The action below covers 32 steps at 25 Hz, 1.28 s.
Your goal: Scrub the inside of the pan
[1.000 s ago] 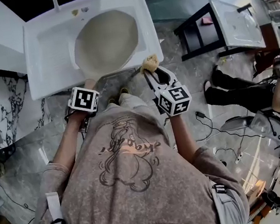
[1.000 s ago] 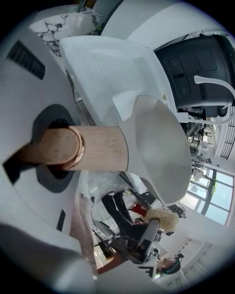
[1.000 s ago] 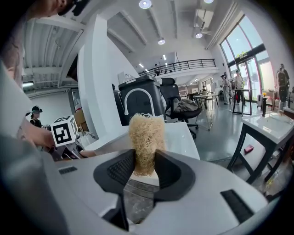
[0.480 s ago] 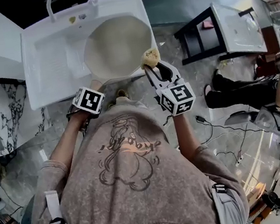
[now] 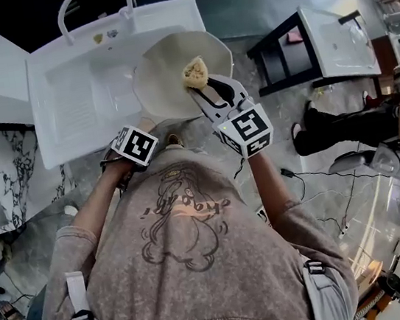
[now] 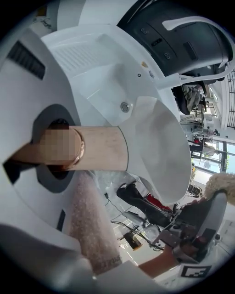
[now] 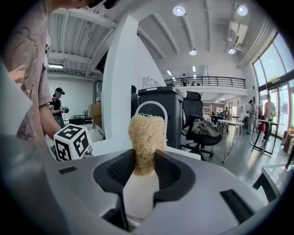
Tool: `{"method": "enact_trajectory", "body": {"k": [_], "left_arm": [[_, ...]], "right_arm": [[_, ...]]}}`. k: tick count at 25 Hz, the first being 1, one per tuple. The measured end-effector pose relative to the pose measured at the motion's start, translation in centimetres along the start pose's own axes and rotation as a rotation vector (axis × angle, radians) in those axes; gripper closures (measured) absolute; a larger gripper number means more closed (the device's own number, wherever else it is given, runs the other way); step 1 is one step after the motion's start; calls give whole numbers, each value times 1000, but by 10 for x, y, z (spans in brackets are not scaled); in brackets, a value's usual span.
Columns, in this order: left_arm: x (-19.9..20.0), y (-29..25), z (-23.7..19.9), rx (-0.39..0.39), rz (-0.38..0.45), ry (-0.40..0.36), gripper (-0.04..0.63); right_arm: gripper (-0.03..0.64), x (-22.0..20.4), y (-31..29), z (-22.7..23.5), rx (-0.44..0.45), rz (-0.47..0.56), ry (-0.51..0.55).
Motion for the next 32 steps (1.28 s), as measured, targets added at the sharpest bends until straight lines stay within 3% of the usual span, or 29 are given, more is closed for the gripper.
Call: {"method": "enact_trajectory", "body": {"k": [8, 13, 19, 32], "left_arm": [[6, -7, 9, -7, -12, -82, 552], [6, -7, 14, -11, -10, -108, 552], [5, -8, 18, 7, -12, -130, 552], [1, -12, 21, -7, -8, -128, 551]], "right_arm": [[472, -6, -51, -13, 160, -132, 96], [471, -24, -76, -15, 219, -209, 103], [472, -61, -98, -16, 285, -418, 72], [471, -105, -128, -9, 298, -639, 107]]}}
Point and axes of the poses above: the fingertips, and each gripper's own axes: y backward along the fingers, z to its right, x out of its top, the point moved 2 cm from there along y, backward along the fingers, and after that the axes turned 9 degrees about x, right-handed, at the moved point
